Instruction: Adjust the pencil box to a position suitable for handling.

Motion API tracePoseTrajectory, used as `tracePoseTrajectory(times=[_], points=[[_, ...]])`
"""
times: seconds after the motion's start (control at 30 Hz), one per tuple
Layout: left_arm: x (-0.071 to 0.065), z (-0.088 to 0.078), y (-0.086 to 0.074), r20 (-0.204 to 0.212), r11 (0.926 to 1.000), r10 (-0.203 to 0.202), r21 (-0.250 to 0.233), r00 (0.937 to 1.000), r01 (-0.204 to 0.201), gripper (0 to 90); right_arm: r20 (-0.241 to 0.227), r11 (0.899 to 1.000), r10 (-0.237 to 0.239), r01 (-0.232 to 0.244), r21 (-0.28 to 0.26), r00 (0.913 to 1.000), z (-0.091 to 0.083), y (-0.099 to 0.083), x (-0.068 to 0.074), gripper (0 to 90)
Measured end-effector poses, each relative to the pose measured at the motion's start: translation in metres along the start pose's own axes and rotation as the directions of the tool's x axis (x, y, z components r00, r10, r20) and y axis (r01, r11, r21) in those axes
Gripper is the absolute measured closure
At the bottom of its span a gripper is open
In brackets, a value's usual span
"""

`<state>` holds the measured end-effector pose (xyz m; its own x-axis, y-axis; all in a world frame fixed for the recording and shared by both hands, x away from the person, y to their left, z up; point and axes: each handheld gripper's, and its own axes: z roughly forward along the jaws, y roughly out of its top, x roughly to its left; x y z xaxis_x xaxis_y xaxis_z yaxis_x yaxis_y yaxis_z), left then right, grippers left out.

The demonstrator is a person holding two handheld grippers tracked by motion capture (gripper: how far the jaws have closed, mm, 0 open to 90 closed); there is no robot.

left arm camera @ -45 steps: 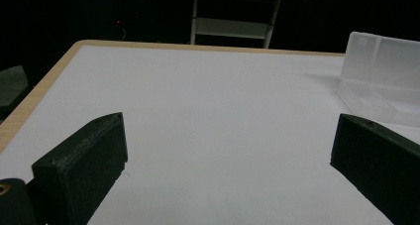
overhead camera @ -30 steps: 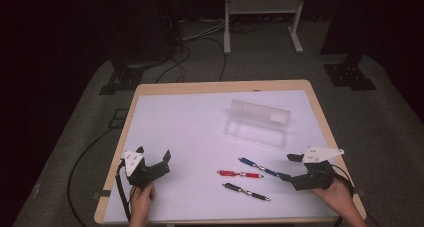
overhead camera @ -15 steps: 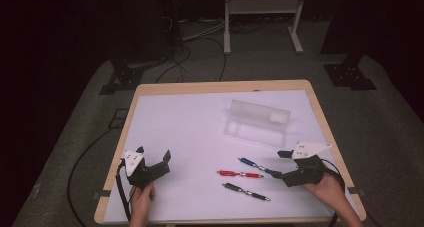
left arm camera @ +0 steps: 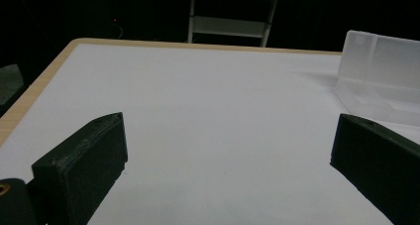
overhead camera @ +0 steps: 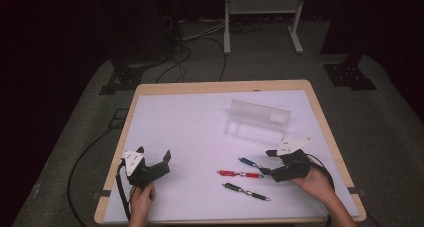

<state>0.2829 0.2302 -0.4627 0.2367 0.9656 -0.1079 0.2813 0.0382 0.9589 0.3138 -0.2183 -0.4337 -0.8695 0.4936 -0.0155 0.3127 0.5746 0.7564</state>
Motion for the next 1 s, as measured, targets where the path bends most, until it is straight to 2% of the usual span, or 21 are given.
tracePoseTrajectory(times=[0.23,0.37,0.4,0.57,0.73,1.0], points=[[0.0,0.0,0.0,0.001,1.0,0.001,0.001,1.0,-0.001,0.4,-0.004,1.0,0.004,-0.004,0.027,1.0,0.011,0.0,-0.003,39.7],[0.0,0.0,0.0,0.001,1.0,0.003,0.002,1.0,-0.003,0.3,-0.018,0.999,0.018,-0.017,0.034,0.9997,0.016,-0.001,-0.006,44.7],[0.0,0.0,0.0,0.001,1.0,0.004,0.003,1.0,-0.004,0.3,-0.025,0.999,0.018,-0.017,0.04,0.9995,0.018,-0.002,-0.006,48.2],[-0.001,0.0,0.0,0.0,1.0,0.004,0.002,1.0,-0.004,0.4,-0.021,0.999,0.006,-0.005,0.054,0.9998,0.024,-0.003,-0.007,54.5],[-0.001,0.0,0.0,-0.001,0.9999,0.011,0.004,0.9999,-0.011,0.3,-0.019,0.997,0.013,-0.011,0.076,0.9997,0.029,-0.007,-0.008,62.6],[-0.001,0.0,0.0,0.0,0.9999,0.011,0.005,0.9999,-0.011,0.4,-0.02,0.995,0.002,0.0,0.099,0.9998,0.037,-0.008,-0.008,69.7]])
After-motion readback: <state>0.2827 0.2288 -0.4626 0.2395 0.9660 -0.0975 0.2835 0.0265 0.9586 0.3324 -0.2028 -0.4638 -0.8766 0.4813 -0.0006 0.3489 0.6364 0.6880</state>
